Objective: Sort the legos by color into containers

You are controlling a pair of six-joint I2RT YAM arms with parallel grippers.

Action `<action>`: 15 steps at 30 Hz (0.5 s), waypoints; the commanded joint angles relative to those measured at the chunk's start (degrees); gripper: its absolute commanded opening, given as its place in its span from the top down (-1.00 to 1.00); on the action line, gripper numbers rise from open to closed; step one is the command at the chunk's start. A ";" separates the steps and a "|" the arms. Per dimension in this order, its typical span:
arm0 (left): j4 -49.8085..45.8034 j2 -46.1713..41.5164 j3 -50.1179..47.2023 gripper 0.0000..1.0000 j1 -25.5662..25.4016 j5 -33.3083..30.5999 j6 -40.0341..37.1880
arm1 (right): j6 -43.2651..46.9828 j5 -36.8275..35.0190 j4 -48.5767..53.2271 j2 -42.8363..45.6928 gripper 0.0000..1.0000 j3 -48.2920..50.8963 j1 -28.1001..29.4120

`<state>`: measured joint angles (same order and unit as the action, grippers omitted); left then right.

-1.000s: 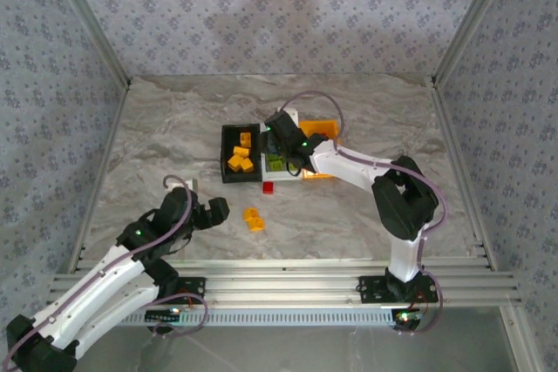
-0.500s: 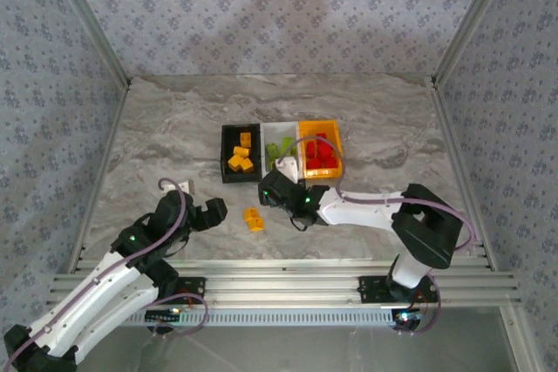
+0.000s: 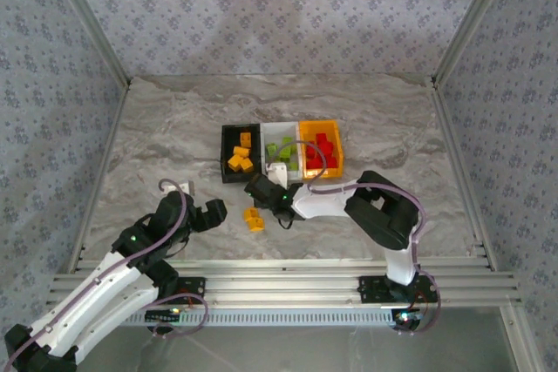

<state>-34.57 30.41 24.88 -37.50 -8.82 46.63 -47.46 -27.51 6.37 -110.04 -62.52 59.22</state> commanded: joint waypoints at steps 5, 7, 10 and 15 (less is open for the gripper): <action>0.23 -0.38 -1.10 -0.94 0.54 -0.59 0.91 | -1.71 -2.19 2.11 -4.37 -0.33 -4.25 -1.80; 0.29 -0.38 -1.24 -0.95 0.51 -0.43 0.93 | -1.61 -2.20 2.02 -4.58 -0.20 -4.22 -1.66; 0.38 -0.42 -1.40 -0.95 0.64 -0.33 1.02 | -0.84 -2.05 0.73 -3.77 0.05 -2.87 -1.46; 1.03 -0.27 -1.96 -0.95 0.66 0.00 1.32 | 0.30 -1.57 -2.30 -0.75 0.37 0.89 -1.09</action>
<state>-34.37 30.41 23.62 -37.23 -8.80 47.27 -47.37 -29.65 5.72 -111.77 -63.81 57.93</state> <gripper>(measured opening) 0.976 0.329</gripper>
